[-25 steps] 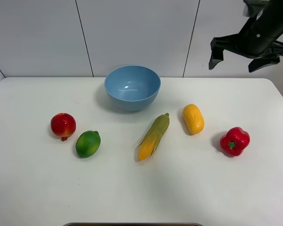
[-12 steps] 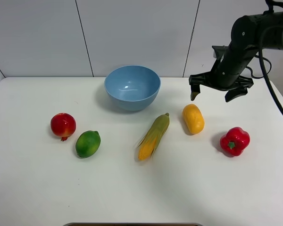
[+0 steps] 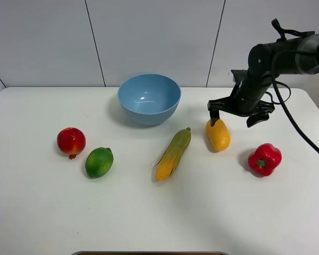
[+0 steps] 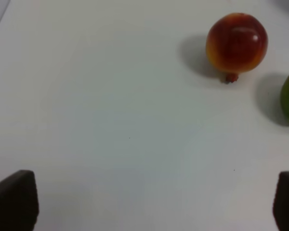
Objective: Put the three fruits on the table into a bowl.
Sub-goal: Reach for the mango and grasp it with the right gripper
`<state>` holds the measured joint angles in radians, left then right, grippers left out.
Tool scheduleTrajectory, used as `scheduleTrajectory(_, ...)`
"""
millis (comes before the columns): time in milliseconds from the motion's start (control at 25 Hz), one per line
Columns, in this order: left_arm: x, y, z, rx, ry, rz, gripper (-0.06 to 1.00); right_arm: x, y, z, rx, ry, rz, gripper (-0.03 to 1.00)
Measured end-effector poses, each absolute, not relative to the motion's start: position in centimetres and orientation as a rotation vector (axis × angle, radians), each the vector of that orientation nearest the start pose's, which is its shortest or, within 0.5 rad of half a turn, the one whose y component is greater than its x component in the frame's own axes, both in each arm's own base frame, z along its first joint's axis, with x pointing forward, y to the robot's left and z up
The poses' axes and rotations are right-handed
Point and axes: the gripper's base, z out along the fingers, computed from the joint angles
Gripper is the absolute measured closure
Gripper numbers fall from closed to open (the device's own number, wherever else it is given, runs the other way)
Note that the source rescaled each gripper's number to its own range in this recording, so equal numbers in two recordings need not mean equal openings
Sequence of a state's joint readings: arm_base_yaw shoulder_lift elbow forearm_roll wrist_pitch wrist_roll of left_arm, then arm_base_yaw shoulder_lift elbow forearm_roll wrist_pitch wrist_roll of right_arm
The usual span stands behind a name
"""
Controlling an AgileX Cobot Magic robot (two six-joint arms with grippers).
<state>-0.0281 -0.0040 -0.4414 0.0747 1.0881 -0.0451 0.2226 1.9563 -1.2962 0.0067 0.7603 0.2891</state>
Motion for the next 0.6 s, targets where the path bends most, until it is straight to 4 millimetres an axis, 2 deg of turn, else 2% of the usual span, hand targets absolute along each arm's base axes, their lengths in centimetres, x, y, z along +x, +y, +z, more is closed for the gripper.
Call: scheduleTrajectory(600,0.0,0.6,25.9,-0.02,2.124,0.047,-0.06,38.6,8.8,12.7,0.106,2.918,0.096,-0.03)
